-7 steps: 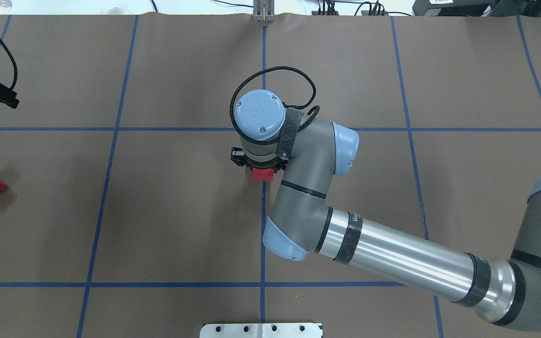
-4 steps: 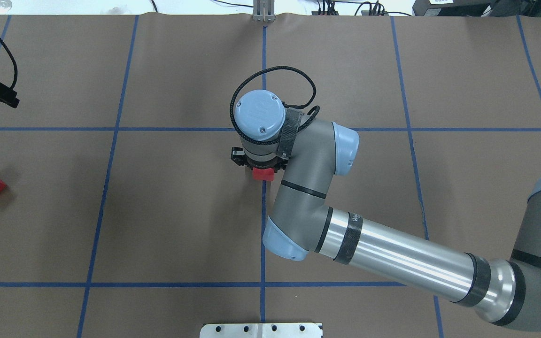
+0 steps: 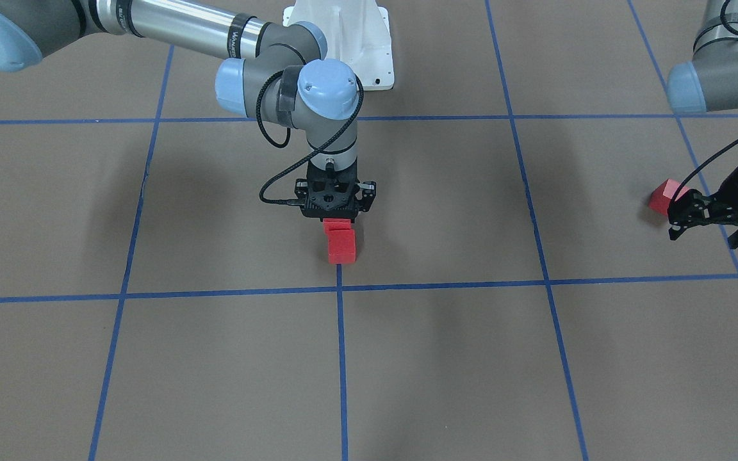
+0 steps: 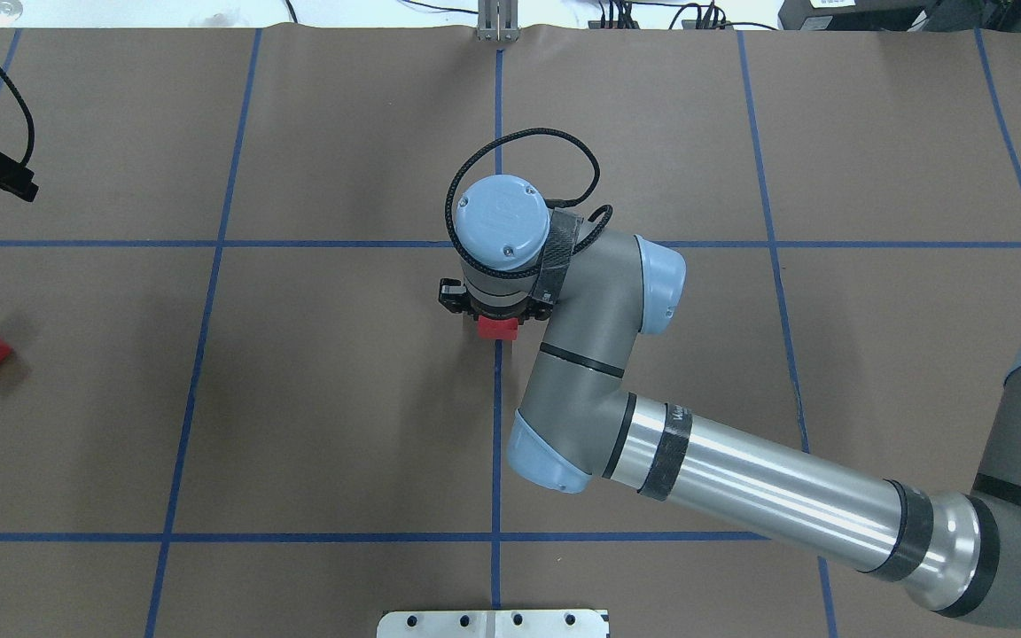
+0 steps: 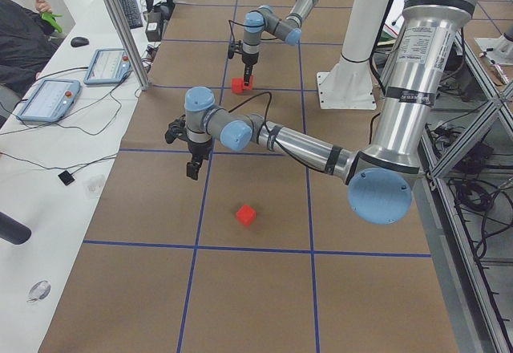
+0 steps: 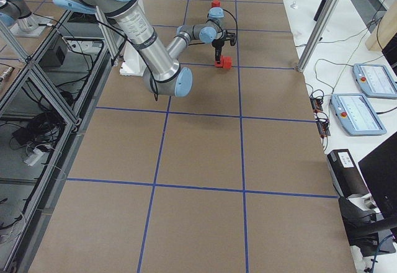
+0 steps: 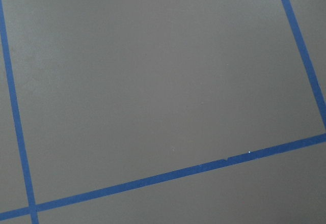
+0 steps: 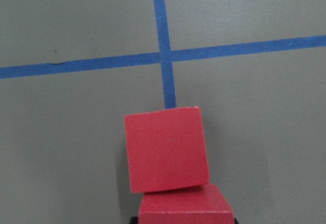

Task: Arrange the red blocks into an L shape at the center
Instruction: 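Lower the cube beside the center cube, on its side nearer the robot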

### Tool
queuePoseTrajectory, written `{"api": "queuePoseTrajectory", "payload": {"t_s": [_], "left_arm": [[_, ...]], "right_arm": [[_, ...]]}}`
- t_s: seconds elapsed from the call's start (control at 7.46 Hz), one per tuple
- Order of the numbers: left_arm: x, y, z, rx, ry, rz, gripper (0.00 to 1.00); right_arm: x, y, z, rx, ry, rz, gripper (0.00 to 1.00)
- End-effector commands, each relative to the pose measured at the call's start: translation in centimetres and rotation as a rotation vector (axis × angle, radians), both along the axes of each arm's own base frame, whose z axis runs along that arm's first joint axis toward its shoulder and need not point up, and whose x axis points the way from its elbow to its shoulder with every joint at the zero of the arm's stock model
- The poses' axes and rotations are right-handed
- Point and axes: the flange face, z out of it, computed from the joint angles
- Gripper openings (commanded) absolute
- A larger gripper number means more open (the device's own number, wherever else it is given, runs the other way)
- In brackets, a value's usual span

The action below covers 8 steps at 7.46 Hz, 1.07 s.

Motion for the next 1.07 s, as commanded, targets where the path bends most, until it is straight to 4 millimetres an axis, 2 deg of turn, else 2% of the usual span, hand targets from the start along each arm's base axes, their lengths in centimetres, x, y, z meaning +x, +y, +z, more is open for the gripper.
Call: {"api": "queuePoseTrajectory", "payload": {"t_s": [0.0,0.27,0.67,0.8,0.94], "left_arm": [[-0.1,-0.1,-0.1,-0.001,0.002,-0.005,0.99],[0.0,-0.1,-0.1,-0.002,0.001,-0.003,0.99],[0.0,-0.1,-0.2,0.001,0.002,-0.005,0.99],[0.0,-0.1,-0.2,0.001,0.002,-0.005,0.99],[-0.2,0.0,-0.1,0.000,0.003,-0.006,0.99]], "right_arm": [[0.0,0.0,0.2,0.006,0.000,0.000,0.65],[0.1,-0.1,0.1,0.005,-0.003,0.004,0.70],[0.2,-0.3,-0.1,0.007,-0.006,0.007,0.70],[0.8,-0.8,-0.7,0.012,-0.014,0.013,0.82],[1.3,-1.2,-0.8,0.011,-0.011,0.020,0.98]]}}
